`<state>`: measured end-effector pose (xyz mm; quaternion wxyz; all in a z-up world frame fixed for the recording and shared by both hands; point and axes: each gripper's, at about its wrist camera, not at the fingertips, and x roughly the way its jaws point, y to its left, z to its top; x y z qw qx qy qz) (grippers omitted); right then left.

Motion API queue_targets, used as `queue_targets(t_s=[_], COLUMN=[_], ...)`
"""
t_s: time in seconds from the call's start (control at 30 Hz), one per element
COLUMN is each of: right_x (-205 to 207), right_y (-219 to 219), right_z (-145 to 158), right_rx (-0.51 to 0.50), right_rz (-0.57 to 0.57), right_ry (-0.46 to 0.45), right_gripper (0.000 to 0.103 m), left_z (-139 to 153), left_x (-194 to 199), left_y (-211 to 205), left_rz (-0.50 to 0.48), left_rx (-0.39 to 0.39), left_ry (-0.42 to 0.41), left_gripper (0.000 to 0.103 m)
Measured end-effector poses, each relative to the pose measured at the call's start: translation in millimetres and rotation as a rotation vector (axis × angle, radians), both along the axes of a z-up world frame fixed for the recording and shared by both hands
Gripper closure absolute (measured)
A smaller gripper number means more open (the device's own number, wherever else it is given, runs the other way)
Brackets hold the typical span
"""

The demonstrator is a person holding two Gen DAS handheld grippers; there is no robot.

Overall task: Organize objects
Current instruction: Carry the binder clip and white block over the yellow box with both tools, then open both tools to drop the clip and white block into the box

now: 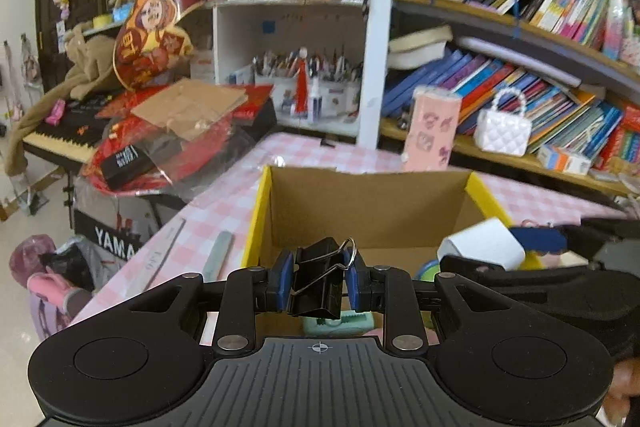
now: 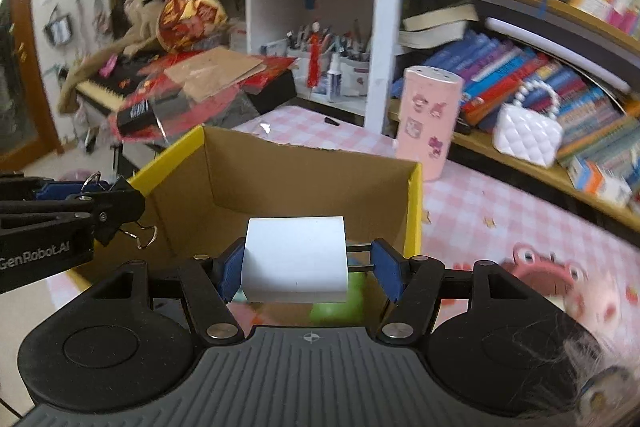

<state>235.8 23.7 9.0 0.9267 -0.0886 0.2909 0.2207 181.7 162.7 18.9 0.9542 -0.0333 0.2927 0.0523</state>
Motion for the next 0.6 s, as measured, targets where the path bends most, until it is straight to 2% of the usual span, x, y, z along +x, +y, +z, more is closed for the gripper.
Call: queue_targets(t_s=[0.23, 0.6], right_x=[40.9, 52.1], right_y=[13.0, 24.1], right_z=[-20.1, -31.6], right_rx=[-0.112, -0.190], right_rz=[0.105, 0.187], right_ry=[0.066, 0.145], right_gripper=[0.040, 0.040], left_z=[-18.6, -34.7], left_x=[29.3, 47.0], left_y=[-5.5, -11.1], left_rz=[-0.001, -0.007], left_rx=[0.051, 0.074], left_ry=[0.088, 0.153], left_gripper=[0.077, 0.077])
